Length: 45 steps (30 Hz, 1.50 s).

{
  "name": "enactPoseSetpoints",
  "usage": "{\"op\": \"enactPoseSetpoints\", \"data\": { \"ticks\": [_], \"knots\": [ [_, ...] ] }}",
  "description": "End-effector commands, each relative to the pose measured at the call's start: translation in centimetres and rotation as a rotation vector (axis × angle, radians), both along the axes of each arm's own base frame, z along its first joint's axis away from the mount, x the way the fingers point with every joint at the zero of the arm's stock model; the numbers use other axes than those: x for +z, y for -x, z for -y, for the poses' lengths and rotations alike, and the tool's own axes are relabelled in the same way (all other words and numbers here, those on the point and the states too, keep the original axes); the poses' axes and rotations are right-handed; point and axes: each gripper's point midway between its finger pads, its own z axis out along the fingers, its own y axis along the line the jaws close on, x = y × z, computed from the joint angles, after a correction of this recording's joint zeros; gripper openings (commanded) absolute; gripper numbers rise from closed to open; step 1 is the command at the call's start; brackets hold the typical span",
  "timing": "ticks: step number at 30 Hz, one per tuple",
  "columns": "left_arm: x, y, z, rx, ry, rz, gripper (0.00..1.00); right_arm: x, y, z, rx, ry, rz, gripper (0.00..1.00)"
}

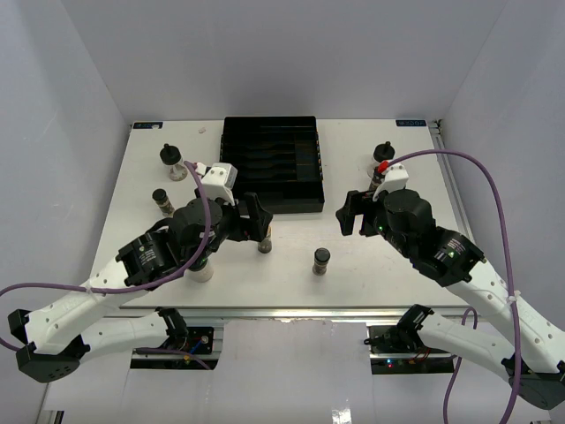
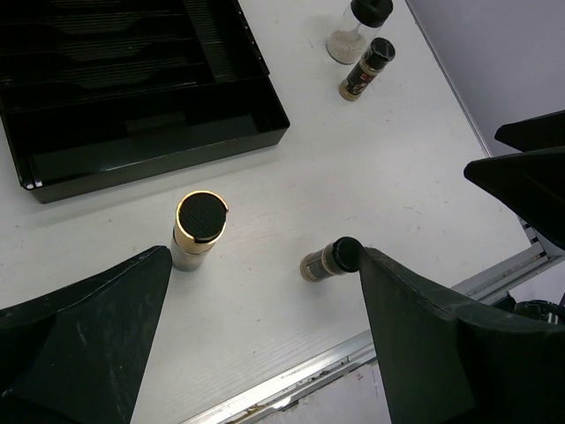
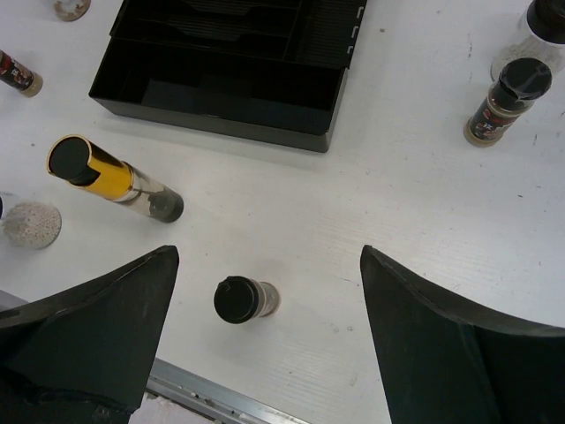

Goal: Organize the condiment bottles

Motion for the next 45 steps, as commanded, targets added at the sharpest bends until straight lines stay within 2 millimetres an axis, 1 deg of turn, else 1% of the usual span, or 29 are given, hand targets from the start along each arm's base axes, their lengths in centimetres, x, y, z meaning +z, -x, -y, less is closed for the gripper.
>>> {"op": "enactPoseSetpoints", "data": {
  "ticks": [1, 4, 7, 8, 10, 11, 12, 14, 15, 16, 17, 18, 19, 21, 22, 24, 25, 26, 27, 28, 30, 32, 33, 35, 37, 39, 41, 43, 45],
  "knots": [
    [0.3, -0.2, -0.3, 0.017, 0.001, 0.009, 0.98, 1.3, 0.0, -0.2, 0.007, -0.037, 0.031, 0.9],
    [0.7, -1.2, -0.7, 0.077, -0.026, 0.025, 0.98, 1.3, 0.3, -0.3, 0.022, -0.054, 0.041, 0.9],
    [1.7, -3.1, -2.4, 0.185, -0.108, 0.055, 0.98, 1.3, 1.0, -0.7, 0.084, -0.062, 0.07, 0.9],
    [2.7, -4.2, -3.4, 0.256, -0.125, 0.071, 0.98, 1.1, 1.1, -1.1, 0.116, -0.061, 0.079, 0.9],
    [4.7, -6.6, -5.1, 0.342, -0.132, 0.104, 0.97, 1.0, 1.4, -1.1, 0.134, -0.07, 0.096, 0.9],
    [5.6, -8.0, -6.1, 0.379, -0.131, 0.121, 0.96, 1.0, 1.6, -1.0, 0.14, -0.074, 0.103, 0.9],
    [6.5, -9.8, -7.5, 0.413, -0.125, 0.138, 0.96, 0.9, 1.7, -1.1, 0.149, -0.076, 0.105, 0.9],
    [6.4, -12.4, -10.2, 0.5, -0.155, 0.143, 0.93, 0.3, 1.9, -1.0, 0.159, -0.062, 0.109, 0.9],
    [5.9, -14.0, -11.9, 0.547, -0.18, 0.126, 0.93, 0.1, 1.9, -1.0, 0.162, -0.059, 0.111, 0.9],
    [4.7, -15.7, -12.1, 0.544, -0.2, 0.089, 0.92, -0.1, 1.9, -0.9, 0.165, -0.054, 0.11, 0.9],
    [3.8, -17.1, -13.0, 0.557, -0.21, 0.058, 0.92, -0.3, 2.0, -1.0, 0.174, -0.049, 0.111, 0.9],
    [3.2, -18.1, -14.1, 0.581, -0.214, 0.035, 0.91, -0.5, 2.2, -1.1, 0.189, -0.045, 0.114, 0.9],
    [2.5, -19.1, -14.2, 0.58, -0.217, 0.015, 0.9, -0.6, 2.3, -1.1, 0.199, -0.045, 0.116, 0.9],
    [2.2, -21.1, -16.2, 0.632, -0.196, 0.024, 0.9, -0.7, 2.7, -1.6, 0.233, -0.053, 0.118, 0.9],
    [2.1, -21.6, -16.8, 0.642, -0.187, 0.027, 0.9, -0.8, 2.8, -1.7, 0.244, -0.054, 0.121, 0.9],
    [0.4, -23.2, -19.4, 0.671, -0.135, -0.011, 0.89, -0.9, 2.8, -1.8, 0.253, -0.05, 0.125, 0.9],
    [-0.8, -23.9, -20.2, 0.668, -0.11, -0.044, 0.89, -0.9, 2.8, -1.8, 0.256, -0.049, 0.127, 0.9],
    [-1.9, -24.5, -21.1, 0.665, -0.082, -0.078, 0.89, -0.9, 2.7, -1.9, 0.259, -0.047, 0.13, 0.9],
    [-2.7, -25.1, -21.4, 0.66, -0.076, -0.094, 0.89, -1.0, 2.8, -2.0, 0.266, -0.047, 0.128, 0.9],
    [-4.1, -25.7, -21.9, 0.657, -0.109, -0.12, 0.89, -1.1, 2.8, -2.1, 0.273, -0.044, 0.128, 0.9],
    [-6.0, -26.8, -23.1, 0.675, -0.161, -0.146, 0.89, -1.5, 2.8, -2.3, 0.285, -0.035, 0.128, 0.9],
    [-6.9, -27.9, -24.0, 0.681, -0.165, -0.146, 0.89, -1.9, 2.7, -2.2, 0.292, -0.013, 0.134, 0.9],
    [-7.5, -28.4, -24.8, 0.685, -0.147, -0.154, 0.89, -2.0, 2.5, -2.1, 0.286, -0.005, 0.137, 0.9],
    [-8.3, -29.1, -25.8, 0.694, -0.12, -0.168, 0.89, -2.4, 2.3, -2.0, 0.275, 0.011, 0.137, 0.9],
    [-10.0, -30.0, -25.9, 0.681, -0.117, -0.198, 0.89, -2.4, 2.0, -2.0, 0.268, 0.019, 0.135, 0.9],
    [-11.8, -30.7, -26.6, 0.678, -0.099, -0.244, 0.89, -2.6, 2.1, -2.2, 0.28, 0.023, 0.127, 0.9],
    [-12.7, -31.0, -27.8, 0.694, -0.076, -0.263, 0.89, -2.6, 2.2, -2.2, 0.286, 0.032, 0.122, 0.9],
    [-13.2, -31.3, -28.5, 0.685, -0.056, -0.264, 0.89, -2.5, 2.4, -1.9, 0.285, 0.037, 0.123, 0.9],
    [-13.7, -31.5, -28.7, 0.672, -0.049, -0.266, 0.88, -2.1, 2.5, -1.8, 0.286, 0.03, 0.136, 0.9]
  ]
}}
